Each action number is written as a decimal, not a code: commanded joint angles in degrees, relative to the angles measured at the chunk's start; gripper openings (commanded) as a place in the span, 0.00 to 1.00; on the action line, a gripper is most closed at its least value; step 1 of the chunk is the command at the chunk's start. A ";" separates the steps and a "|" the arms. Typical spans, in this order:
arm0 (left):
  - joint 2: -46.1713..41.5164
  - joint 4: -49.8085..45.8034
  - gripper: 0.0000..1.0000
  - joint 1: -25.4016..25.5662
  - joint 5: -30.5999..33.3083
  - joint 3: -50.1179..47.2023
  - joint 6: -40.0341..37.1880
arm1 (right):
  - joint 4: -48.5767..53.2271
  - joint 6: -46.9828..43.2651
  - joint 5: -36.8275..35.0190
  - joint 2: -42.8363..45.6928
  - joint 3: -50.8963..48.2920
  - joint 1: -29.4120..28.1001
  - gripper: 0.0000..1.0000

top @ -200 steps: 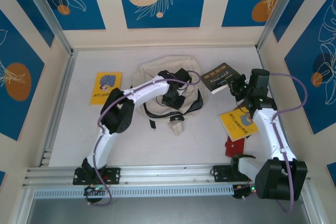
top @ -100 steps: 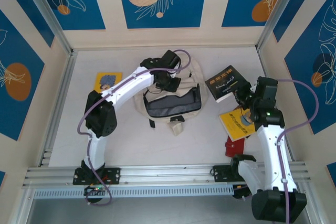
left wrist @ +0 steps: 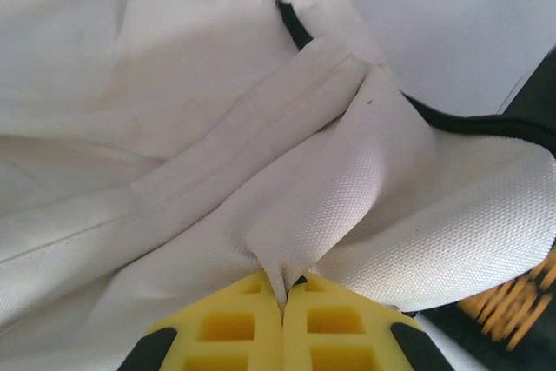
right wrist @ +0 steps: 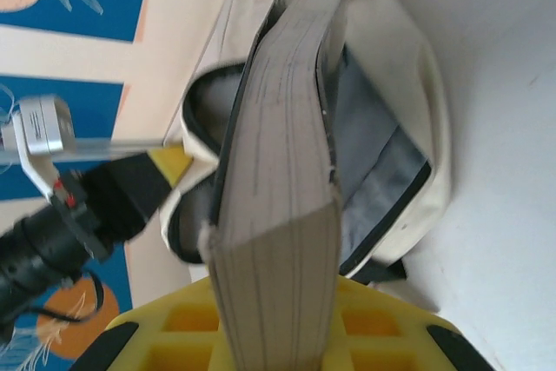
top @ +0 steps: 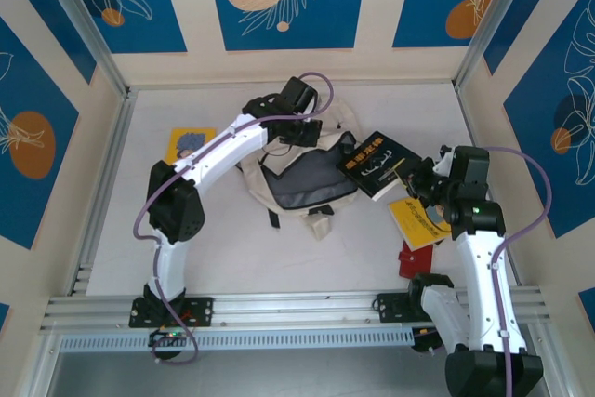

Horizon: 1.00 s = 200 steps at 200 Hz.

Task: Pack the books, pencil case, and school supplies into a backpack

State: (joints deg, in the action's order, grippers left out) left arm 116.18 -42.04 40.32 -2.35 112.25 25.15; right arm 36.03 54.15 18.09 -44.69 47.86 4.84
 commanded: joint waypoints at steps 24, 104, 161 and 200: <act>-2.60 8.38 0.00 -0.47 -0.97 5.20 3.71 | -7.62 3.31 6.35 0.31 -2.87 -5.38 0.00; -1.50 5.64 0.00 -0.33 -4.82 8.88 4.41 | -35.14 10.86 -1.82 -14.58 -5.53 -12.67 0.00; -0.73 4.47 0.00 -0.33 -3.81 10.81 5.85 | -56.38 15.63 -2.96 -28.00 -5.28 -14.67 0.00; 0.19 4.33 0.00 -0.45 -1.80 12.48 7.89 | -66.11 18.18 -9.00 -38.26 -4.17 -17.95 0.00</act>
State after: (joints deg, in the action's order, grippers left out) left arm 116.18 -39.92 40.27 -5.37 120.68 31.09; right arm -16.71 69.97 12.67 -79.11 41.34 -11.35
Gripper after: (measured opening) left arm 0.049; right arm 0.183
